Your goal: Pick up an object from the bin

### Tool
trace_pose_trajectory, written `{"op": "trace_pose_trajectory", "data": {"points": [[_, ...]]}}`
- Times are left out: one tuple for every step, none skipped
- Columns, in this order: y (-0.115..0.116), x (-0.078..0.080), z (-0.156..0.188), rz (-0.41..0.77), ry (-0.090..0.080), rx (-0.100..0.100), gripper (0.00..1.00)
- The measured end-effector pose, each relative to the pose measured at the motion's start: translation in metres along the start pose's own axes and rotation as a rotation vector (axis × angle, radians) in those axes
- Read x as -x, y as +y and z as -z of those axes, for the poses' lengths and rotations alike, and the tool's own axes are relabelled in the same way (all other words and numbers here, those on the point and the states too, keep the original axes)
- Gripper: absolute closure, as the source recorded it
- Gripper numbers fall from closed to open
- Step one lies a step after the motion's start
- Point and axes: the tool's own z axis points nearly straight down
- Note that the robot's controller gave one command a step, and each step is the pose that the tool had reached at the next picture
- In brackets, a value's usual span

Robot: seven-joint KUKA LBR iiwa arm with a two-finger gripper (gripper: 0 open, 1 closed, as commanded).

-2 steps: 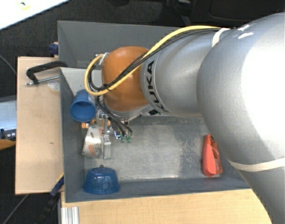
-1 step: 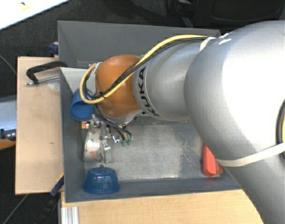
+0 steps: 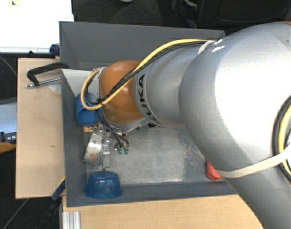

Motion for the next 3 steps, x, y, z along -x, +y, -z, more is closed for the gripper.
{"op": "trace_pose_trajectory", "data": {"points": [[0.0, 0.0, 0.0, 0.0, 0.0, 0.0, 1.0], [-0.0003, 0.0, 0.0019, -0.001, -0.001, 0.0, 1.0], [-0.0008, -0.0003, 0.0038, -0.002, -0.002, 0.0, 1.0]]}}
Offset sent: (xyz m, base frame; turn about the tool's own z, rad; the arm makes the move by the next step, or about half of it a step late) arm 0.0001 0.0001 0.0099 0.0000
